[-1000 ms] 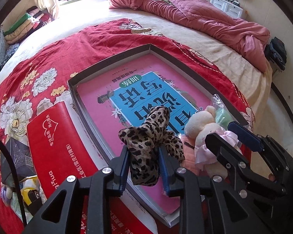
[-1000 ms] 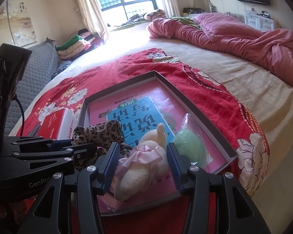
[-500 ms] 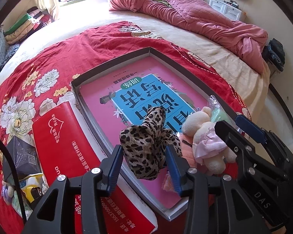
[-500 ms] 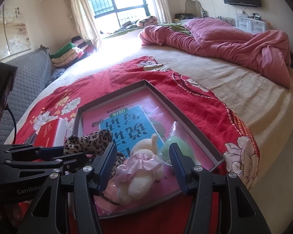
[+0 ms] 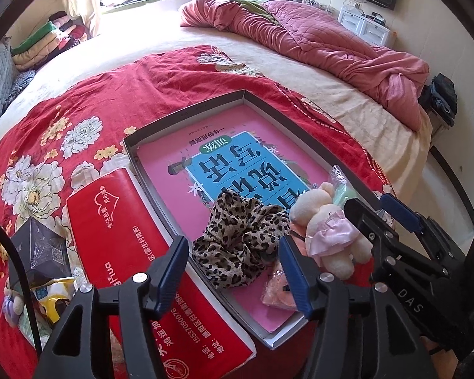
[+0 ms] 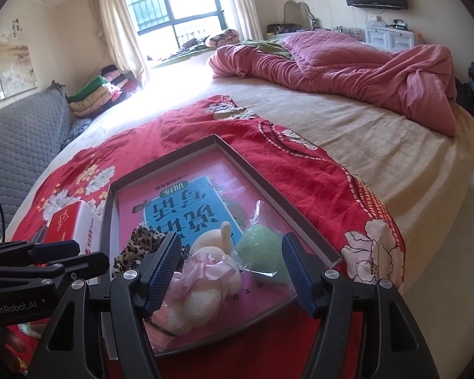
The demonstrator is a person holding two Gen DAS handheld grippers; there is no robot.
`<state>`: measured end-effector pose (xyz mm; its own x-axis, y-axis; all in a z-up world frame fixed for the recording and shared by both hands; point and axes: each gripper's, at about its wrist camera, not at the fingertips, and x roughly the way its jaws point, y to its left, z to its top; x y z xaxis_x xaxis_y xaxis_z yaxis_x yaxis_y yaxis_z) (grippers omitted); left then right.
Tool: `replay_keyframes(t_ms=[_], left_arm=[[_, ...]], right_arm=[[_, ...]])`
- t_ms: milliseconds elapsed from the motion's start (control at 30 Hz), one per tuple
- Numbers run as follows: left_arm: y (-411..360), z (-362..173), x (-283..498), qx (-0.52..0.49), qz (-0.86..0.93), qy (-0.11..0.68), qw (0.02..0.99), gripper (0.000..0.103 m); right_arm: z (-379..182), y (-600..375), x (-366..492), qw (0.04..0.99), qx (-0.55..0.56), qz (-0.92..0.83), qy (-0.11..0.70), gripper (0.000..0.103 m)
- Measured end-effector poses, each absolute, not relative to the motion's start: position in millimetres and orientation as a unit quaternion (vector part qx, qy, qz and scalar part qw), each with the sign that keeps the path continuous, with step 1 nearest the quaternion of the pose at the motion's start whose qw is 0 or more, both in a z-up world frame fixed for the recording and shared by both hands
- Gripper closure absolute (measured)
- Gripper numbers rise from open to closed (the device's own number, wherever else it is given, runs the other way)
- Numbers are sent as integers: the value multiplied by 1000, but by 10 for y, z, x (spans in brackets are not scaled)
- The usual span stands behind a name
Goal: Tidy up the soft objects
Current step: 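Move both open tools back over the pile of items beside the tray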
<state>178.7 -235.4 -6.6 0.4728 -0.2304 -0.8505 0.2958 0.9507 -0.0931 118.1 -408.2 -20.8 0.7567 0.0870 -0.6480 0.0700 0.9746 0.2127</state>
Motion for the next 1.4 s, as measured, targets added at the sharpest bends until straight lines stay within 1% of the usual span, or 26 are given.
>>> replay_keyframes(t_ms=[33, 67, 133, 233, 333, 567, 867, 1400], left_arm=[[-2350, -46, 1771, 33, -152, 487, 859, 36], [-2340, -23, 1751, 35, -146, 483, 863, 30], [-2306, 8, 1726, 35, -139, 479, 866, 24], [-2222, 37, 1690, 24, -131, 478, 868, 24], [-2137, 59, 1636, 17, -122, 477, 870, 23], [-2024, 131, 1471, 8, -123, 472, 873, 21], [-1867, 182, 1204, -1, -124, 468, 875, 20], [-1497, 294, 993, -13, -103, 452, 886, 20]], right_arm=[[-207, -4077, 1178, 931, 111, 4, 348, 29], [-203, -4073, 1175, 931, 108, 3, 347, 29], [-198, -4067, 1168, 933, 104, 2, 345, 29], [-194, -4059, 1160, 933, 101, -1, 346, 29], [-193, -4058, 1155, 932, 102, -8, 349, 26], [-147, -3950, 1107, 934, 76, -16, 347, 26], [1, -3795, 983, 943, 48, -28, 329, 25], [299, -3500, 768, 953, -6, -53, 298, 25]])
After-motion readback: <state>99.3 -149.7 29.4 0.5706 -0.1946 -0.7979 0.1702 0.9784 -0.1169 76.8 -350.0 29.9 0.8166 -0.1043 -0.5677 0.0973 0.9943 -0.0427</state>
